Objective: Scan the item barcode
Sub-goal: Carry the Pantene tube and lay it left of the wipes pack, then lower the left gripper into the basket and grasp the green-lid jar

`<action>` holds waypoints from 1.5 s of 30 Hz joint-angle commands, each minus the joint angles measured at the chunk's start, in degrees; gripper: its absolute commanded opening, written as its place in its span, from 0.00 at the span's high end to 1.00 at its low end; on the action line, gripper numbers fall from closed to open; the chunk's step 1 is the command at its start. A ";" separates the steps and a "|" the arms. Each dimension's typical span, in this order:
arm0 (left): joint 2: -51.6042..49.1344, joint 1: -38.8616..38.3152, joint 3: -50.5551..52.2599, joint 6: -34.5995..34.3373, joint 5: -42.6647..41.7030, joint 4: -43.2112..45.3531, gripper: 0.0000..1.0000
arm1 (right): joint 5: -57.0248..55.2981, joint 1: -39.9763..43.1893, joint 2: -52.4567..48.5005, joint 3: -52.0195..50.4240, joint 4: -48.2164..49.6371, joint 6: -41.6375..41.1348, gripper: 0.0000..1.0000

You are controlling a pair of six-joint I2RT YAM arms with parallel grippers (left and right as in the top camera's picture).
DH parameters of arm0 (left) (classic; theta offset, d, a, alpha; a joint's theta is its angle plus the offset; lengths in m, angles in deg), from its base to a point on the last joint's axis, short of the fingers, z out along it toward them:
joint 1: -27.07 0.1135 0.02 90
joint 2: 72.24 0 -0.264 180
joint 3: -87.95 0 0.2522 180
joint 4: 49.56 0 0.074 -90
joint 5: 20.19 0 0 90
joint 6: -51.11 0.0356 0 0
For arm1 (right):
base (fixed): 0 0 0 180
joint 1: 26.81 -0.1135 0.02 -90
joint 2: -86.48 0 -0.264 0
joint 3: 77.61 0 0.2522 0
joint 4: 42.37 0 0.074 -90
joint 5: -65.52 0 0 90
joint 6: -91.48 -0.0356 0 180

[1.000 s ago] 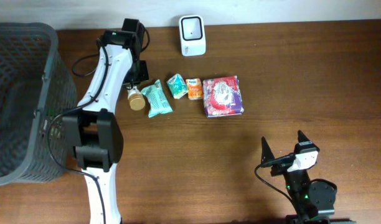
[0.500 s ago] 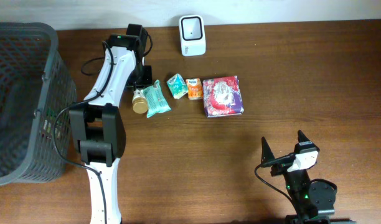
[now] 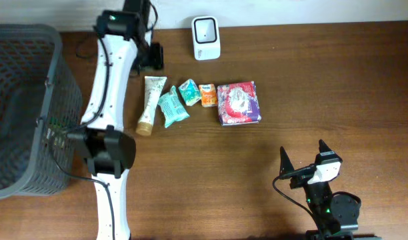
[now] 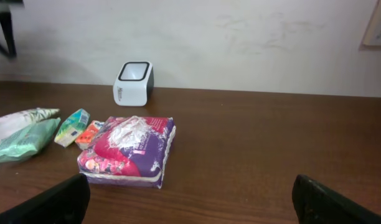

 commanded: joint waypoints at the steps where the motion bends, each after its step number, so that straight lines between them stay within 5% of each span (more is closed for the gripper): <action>1: 0.52 0.39 -17.29 0.11 -0.55 -3.65 0.27 | 0.35 0.35 0.37 -0.52 -0.02 0.39 0.01; 4: 1.46 2.56 -31.08 0.11 2.29 -5.14 0.01 | 0.35 0.35 0.37 -0.52 -0.02 0.39 0.01; 14: 11.91 25.33 -30.95 -0.59 6.56 -10.56 0.01 | 0.35 0.35 0.37 -0.52 -0.02 0.39 0.01; 24: 11.80 41.27 -6.56 -0.04 5.49 -6.51 0.01 | 0.35 0.35 0.37 -0.52 -0.02 0.39 0.01; 35: 11.78 48.09 29.81 24.39 -13.27 10.47 0.00 | 0.35 0.35 0.37 -0.52 -0.02 0.37 0.01; 45: 11.78 47.21 37.27 34.56 -14.73 11.82 0.06 | 0.35 0.35 0.37 -0.52 -0.02 0.39 0.01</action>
